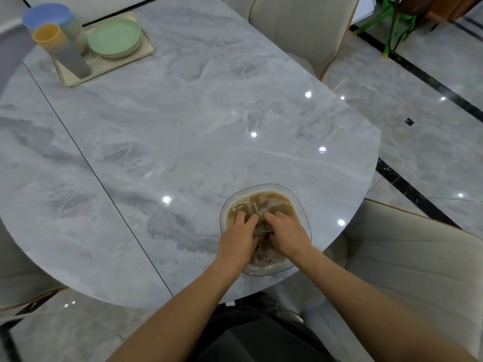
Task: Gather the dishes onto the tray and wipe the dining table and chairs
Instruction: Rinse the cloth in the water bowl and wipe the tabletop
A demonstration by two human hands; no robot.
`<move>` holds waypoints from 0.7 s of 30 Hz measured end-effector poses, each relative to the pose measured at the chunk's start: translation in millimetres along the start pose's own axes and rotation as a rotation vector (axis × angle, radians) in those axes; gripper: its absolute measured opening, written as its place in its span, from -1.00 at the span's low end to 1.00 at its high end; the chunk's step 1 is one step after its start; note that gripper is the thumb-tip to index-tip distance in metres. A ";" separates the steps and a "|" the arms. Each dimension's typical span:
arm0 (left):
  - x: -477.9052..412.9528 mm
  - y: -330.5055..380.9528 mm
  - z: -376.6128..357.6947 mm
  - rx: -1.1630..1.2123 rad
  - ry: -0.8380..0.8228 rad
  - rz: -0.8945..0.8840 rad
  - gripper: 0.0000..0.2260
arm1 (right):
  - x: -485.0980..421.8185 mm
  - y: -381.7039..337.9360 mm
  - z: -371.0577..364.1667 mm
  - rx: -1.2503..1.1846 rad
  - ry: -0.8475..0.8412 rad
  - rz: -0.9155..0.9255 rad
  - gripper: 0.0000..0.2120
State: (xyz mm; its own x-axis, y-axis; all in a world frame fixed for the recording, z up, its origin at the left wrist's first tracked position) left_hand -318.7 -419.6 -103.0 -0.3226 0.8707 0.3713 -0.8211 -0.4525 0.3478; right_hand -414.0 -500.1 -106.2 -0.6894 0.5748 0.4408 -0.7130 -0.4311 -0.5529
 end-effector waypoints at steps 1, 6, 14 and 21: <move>-1.2 -0.5 1.1 0.011 0.018 0.008 -0.71 | 0.1 0.7 2.4 -0.021 0.000 -0.010 -0.71; -2.0 3.9 12.2 0.097 0.058 -0.025 -0.65 | 5.6 -2.7 20.9 -0.127 0.016 0.056 -0.79; 5.5 -4.1 40.5 0.313 0.109 -0.071 -0.75 | 23.5 -19.3 66.2 -0.027 0.252 0.214 -0.69; 15.9 3.5 92.3 0.291 0.195 -0.177 -0.95 | 33.7 -33.8 89.9 -0.118 0.251 0.295 -0.89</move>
State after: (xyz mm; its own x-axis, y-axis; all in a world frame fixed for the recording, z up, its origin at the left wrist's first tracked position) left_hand -283.2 -425.2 -16.4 -0.2943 0.9478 0.1227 -0.7136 -0.3033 0.6315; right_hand -424.5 -528.7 -9.1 -0.7994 0.5965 0.0723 -0.4594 -0.5291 -0.7134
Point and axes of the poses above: each hand's wrist, its own x-axis away from the middle knuckle, its own z-axis out of the back of the hand, y = z × x, the point moved 8 cm from there along -x, towards the middle knuckle, and after that the axes turned 8 degrees about -x, right-handed, at the moved point
